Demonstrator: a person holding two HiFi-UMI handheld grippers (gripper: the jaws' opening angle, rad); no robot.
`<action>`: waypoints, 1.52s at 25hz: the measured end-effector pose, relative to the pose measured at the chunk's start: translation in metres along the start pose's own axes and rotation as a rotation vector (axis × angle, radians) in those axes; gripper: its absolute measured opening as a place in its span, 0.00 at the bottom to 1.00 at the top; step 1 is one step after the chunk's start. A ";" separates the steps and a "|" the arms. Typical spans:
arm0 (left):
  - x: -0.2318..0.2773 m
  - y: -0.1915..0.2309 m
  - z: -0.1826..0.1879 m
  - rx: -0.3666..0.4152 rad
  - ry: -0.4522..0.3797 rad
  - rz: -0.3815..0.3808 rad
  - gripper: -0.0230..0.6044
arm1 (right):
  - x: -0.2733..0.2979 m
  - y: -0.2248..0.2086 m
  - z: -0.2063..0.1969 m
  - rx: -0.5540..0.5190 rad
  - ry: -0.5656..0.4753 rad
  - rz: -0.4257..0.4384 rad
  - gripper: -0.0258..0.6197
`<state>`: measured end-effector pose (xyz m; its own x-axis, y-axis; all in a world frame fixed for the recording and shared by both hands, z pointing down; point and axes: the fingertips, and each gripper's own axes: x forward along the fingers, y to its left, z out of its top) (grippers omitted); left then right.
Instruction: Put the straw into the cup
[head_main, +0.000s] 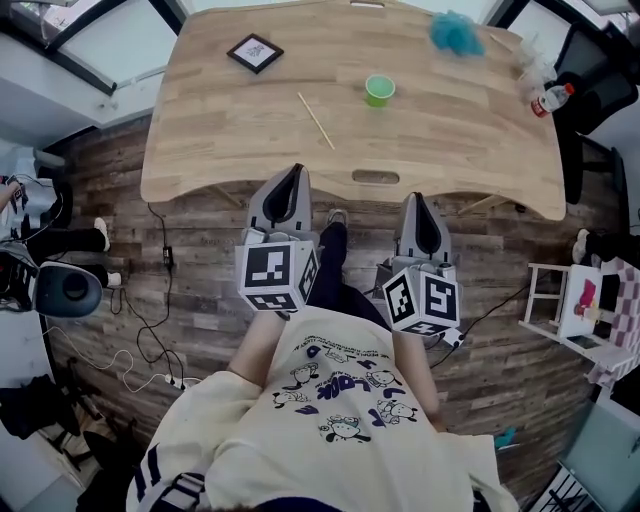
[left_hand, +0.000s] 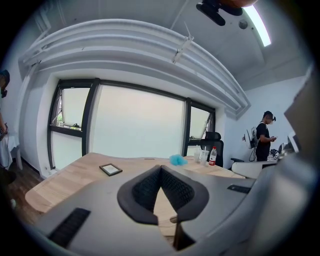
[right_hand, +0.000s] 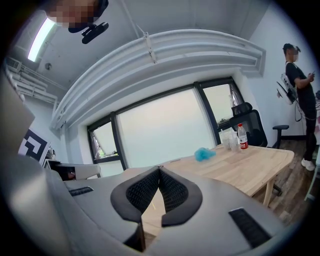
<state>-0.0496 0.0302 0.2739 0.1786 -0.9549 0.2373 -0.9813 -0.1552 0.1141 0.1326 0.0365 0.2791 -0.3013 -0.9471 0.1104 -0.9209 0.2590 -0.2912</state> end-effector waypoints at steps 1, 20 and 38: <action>0.004 0.000 0.000 0.000 0.002 -0.001 0.07 | 0.004 -0.002 0.000 0.000 0.002 -0.001 0.03; 0.104 0.038 0.000 -0.058 0.054 0.041 0.07 | 0.108 -0.032 -0.002 0.014 0.055 -0.014 0.03; 0.194 0.068 -0.008 -0.066 0.159 0.063 0.07 | 0.208 -0.051 -0.019 0.011 0.167 -0.020 0.03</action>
<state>-0.0814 -0.1638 0.3358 0.1315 -0.9091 0.3952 -0.9850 -0.0749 0.1556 0.1123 -0.1701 0.3348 -0.3204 -0.9072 0.2727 -0.9247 0.2370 -0.2979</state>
